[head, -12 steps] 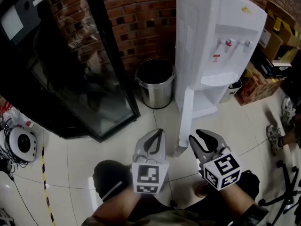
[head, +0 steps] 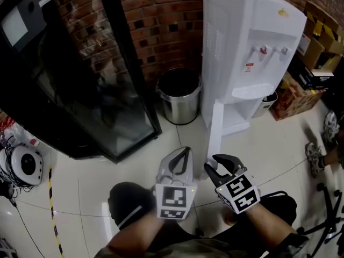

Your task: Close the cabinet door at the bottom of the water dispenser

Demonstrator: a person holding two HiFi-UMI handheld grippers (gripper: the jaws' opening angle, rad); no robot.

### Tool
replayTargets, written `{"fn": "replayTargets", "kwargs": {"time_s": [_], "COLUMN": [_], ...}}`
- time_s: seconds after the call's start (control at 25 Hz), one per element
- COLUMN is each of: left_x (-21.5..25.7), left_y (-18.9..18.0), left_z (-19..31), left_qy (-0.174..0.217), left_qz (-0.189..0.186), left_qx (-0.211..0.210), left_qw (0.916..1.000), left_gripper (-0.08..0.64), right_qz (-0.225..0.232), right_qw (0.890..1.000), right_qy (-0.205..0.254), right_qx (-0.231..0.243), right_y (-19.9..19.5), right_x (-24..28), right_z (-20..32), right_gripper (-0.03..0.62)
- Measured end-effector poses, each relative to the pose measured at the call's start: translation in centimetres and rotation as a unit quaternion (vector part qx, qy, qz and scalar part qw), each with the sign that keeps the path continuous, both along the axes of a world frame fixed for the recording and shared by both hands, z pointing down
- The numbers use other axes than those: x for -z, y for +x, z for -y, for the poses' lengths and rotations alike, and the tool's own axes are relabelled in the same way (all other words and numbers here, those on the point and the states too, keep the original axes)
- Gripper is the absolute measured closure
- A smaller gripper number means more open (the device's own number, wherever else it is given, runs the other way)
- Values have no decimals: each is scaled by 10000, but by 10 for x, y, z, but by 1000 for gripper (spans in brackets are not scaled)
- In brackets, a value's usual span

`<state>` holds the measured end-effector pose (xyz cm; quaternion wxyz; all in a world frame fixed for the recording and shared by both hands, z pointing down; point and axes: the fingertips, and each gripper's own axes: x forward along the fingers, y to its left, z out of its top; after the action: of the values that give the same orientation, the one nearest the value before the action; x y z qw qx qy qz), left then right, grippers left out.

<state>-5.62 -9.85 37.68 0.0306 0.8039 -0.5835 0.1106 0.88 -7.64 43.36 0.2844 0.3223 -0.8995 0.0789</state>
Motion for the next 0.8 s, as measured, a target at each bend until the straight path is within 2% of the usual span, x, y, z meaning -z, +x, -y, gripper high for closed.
{"fn": "replayTargets", "kwargs": {"time_s": [0.32,0.64,0.8], "left_x": [-2,1,4], "left_y": [2,10,17], "left_z": [-1,-1,0], "left_qy": [-19,31,55], "left_qz": [-5,-16,-47], "left_qx": [-31,-103,-170], "left_qw": [10000,9999,9998], "left_gripper": [559,558,558], "right_qz": [-546,-644,-770], "right_qw": [9982,9978,9970], "right_qy": [-169,-134,-70], "right_qx": [186,94,-84], "right_y": [-4,9,26], "right_x": [-29,-30,-31], "right_z": [-8,-8,-7], "right_gripper": [463,466,488]}}
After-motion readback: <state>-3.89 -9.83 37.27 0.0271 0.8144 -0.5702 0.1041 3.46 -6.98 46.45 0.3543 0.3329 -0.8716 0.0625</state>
